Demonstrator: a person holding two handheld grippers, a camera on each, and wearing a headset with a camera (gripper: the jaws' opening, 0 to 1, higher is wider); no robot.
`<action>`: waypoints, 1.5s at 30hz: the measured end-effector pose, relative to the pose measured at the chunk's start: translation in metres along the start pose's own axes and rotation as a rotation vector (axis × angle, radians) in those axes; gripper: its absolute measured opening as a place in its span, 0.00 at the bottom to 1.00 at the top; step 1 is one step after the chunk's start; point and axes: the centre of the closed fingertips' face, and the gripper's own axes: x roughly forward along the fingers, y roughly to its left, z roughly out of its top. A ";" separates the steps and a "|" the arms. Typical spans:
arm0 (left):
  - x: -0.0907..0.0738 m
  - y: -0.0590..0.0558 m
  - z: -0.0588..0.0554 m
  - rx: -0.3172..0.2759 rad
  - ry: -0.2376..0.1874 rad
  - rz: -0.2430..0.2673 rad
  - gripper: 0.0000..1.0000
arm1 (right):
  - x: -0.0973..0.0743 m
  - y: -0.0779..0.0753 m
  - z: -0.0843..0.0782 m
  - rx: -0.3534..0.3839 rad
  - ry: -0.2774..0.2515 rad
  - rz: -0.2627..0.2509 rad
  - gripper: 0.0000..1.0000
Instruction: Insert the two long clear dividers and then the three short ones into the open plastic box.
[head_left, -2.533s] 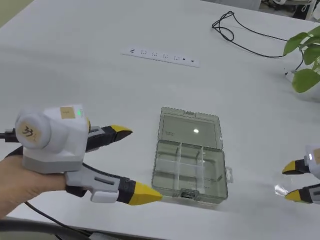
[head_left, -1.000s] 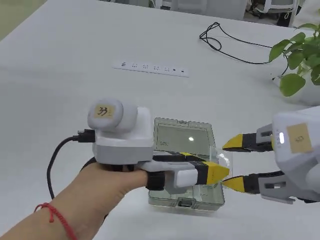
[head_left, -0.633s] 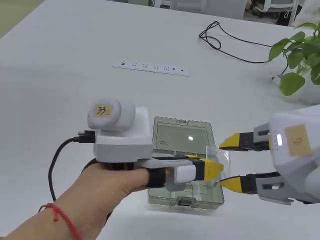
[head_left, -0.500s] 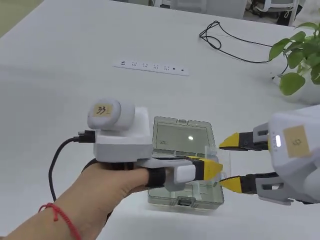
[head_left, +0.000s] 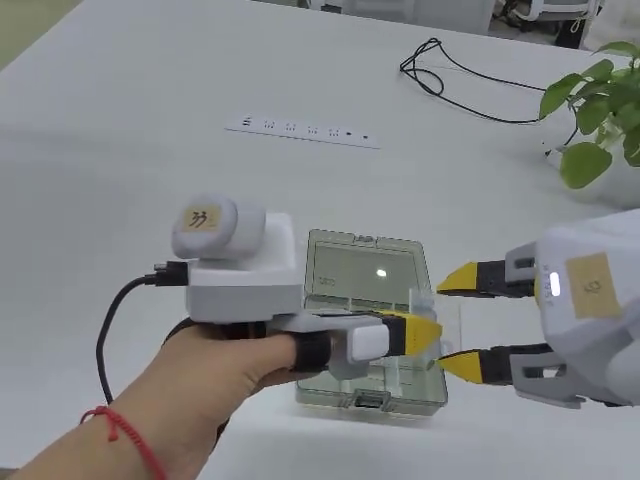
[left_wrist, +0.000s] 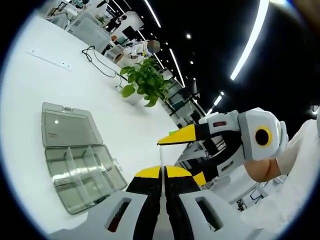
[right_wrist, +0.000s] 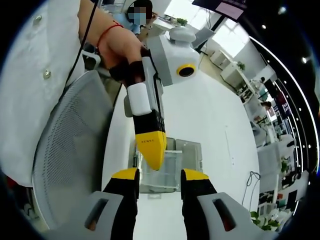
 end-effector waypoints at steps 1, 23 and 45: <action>0.000 0.000 0.001 0.000 -0.004 0.002 0.00 | 0.000 0.000 0.001 0.005 -0.003 0.000 0.33; -0.015 -0.046 -0.021 0.589 0.068 -0.226 0.00 | -0.041 0.019 0.024 0.292 -0.275 0.518 0.14; -0.017 -0.051 -0.020 0.647 0.046 -0.256 0.00 | -0.039 0.039 0.033 0.278 -0.266 0.605 0.03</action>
